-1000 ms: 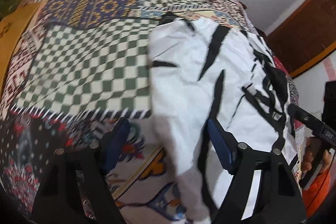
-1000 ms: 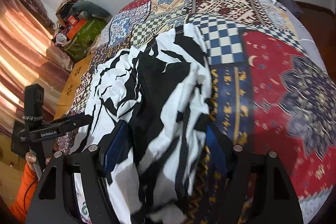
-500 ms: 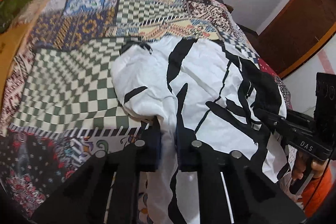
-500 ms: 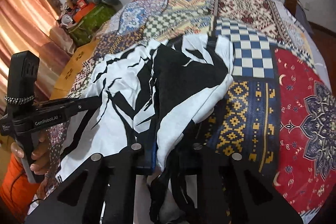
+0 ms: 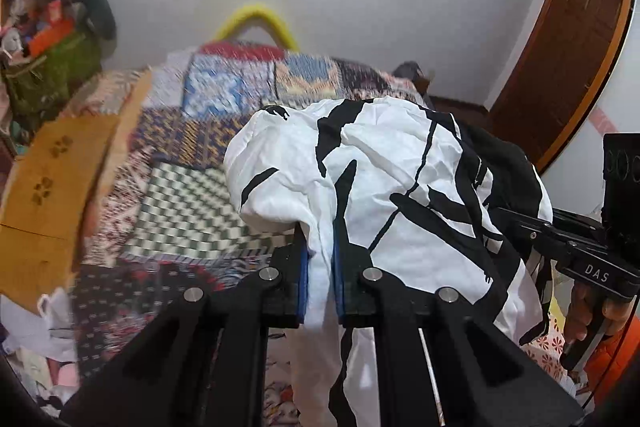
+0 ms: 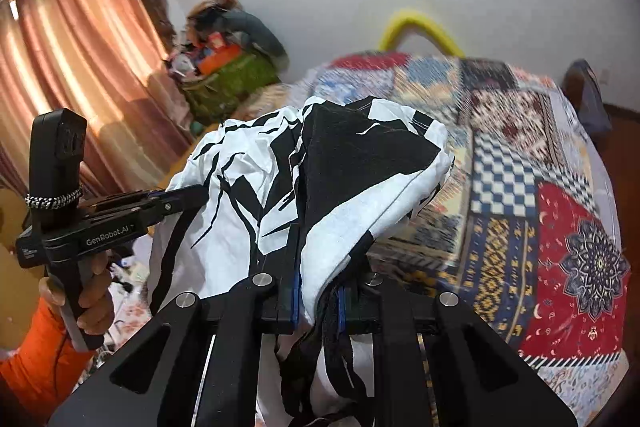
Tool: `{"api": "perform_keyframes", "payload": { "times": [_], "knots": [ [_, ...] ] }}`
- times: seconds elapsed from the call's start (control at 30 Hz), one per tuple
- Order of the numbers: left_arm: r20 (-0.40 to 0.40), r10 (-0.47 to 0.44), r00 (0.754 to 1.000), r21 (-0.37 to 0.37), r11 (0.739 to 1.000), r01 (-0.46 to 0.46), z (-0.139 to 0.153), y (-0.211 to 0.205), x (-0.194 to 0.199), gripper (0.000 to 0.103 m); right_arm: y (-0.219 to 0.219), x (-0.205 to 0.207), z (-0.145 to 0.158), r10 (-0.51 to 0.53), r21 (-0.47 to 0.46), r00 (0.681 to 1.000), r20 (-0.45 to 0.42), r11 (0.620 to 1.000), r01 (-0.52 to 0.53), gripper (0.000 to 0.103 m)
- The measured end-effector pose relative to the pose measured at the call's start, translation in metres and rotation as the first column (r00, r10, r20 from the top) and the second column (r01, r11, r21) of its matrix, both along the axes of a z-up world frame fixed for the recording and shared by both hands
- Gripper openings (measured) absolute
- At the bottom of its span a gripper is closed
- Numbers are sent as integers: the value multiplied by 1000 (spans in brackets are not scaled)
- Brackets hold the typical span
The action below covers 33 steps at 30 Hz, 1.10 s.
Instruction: Fold small clothes
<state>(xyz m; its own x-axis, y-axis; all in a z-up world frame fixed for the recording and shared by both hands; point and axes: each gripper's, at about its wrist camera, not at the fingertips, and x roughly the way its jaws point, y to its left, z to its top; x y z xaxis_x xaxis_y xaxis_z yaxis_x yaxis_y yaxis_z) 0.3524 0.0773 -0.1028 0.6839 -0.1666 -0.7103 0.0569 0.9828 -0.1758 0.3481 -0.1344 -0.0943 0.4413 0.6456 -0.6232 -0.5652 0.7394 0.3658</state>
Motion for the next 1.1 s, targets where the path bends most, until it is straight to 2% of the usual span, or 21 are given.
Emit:
{"api": "perform_keyframes", "payload": {
  "times": [0.13,0.3,0.47,0.6,0.7,0.8,0.9,1.03,1.1],
  "knots": [
    [23,27,999,26,999,-27,16,21,-28,10,19,-17,13,23,16,1000,19,1000,-24,11],
    [-30,54,998,21,998,-53,4,43,-44,10,41,-28,-2,50,39,998,-34,998,-49,11],
    [-147,57,988,33,998,-52,-47,60,-51,10,59,-29,-43,74,-4,985,-155,997,-75,11],
    [-270,58,961,22,998,-53,-101,67,-51,11,73,-27,-81,88,-70,970,-227,992,-107,12],
    [-327,63,943,10,998,-64,-133,72,-50,13,78,-25,-99,90,-94,958,-272,988,-119,12],
    [-351,65,934,-1,998,-70,-149,71,-53,15,82,-27,-110,98,-142,958,-269,980,-140,13],
    [-347,64,936,5,998,-67,-153,69,-59,18,81,-35,-113,116,-181,963,-244,970,-163,20],
    [-340,69,938,58,997,-53,-150,67,-68,28,73,-46,-111,122,-206,968,-220,964,-168,25],
    [-332,75,940,88,995,-49,-145,66,-75,30,68,-50,-104,122,-216,973,-194,963,-164,27]
  ]
}}
